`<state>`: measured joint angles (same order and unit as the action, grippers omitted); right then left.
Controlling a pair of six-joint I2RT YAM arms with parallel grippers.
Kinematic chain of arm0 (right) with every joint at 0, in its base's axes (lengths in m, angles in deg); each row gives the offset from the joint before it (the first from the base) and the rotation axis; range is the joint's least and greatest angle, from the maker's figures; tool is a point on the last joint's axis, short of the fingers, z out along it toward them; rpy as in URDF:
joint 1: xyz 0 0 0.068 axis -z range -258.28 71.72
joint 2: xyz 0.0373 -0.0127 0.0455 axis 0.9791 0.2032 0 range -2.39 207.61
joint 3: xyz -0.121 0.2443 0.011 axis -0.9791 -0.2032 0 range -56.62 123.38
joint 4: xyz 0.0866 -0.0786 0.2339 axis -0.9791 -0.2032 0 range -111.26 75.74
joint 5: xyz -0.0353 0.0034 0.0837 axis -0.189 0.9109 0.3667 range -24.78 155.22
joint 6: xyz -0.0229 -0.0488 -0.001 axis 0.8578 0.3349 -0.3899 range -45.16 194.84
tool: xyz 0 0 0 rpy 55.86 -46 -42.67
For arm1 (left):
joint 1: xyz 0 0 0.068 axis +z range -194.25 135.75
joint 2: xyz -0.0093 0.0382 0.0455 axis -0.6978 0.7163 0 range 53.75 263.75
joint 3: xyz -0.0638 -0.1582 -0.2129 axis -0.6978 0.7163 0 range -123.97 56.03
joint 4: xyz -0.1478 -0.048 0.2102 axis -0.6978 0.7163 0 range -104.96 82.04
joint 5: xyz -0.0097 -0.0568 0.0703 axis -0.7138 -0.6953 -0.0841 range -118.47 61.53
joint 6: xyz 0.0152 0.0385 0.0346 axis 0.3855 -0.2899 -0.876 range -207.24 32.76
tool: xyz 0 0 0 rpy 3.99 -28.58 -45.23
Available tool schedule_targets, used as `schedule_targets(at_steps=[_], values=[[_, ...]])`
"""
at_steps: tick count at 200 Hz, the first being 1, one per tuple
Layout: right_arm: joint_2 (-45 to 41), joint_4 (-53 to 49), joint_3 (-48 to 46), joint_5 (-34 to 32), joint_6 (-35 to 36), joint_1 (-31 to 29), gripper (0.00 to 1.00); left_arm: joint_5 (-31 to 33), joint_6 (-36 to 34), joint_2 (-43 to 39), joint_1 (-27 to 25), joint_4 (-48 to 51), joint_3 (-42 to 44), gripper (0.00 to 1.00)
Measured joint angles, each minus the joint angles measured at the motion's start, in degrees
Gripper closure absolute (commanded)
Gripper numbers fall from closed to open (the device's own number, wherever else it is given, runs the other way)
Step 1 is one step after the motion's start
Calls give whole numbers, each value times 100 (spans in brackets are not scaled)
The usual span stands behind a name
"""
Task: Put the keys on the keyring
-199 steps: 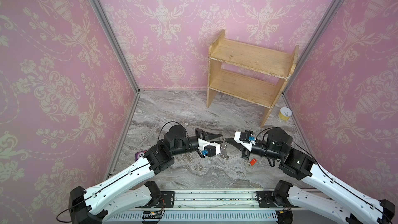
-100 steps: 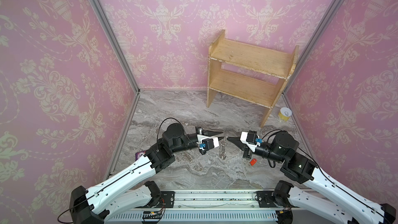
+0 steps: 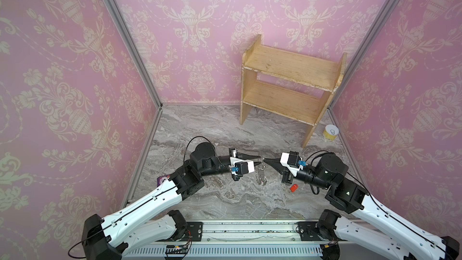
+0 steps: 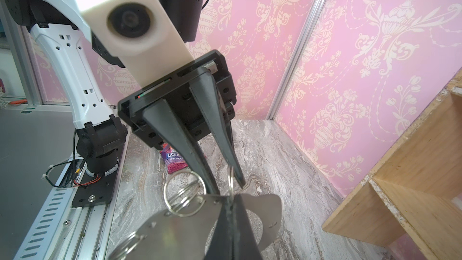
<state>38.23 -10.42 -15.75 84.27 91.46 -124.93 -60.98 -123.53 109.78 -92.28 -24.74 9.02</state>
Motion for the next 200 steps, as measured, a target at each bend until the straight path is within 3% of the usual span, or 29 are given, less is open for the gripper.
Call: schedule_targets(at_steps=[65,87,107,134,148,157,179,200], values=[[72,0,-2,79,0,0,100,-26,26,2,24,-72,0,85],[90,2,-2,87,0,0,100,-44,46,2,24,-87,0,89],[87,15,-2,46,2,4,100,-105,98,2,24,-87,0,100],[92,15,0,28,-2,7,100,-131,127,2,26,-83,0,100],[151,-138,55,-31,-22,4,73,-109,96,9,31,37,-26,100],[212,-387,188,-94,-17,4,64,-63,20,42,31,227,-101,100],[339,-1084,533,-247,140,4,56,109,-203,190,31,1010,-496,100],[339,-1609,772,-262,302,0,56,289,-415,402,28,1895,-1128,100]])
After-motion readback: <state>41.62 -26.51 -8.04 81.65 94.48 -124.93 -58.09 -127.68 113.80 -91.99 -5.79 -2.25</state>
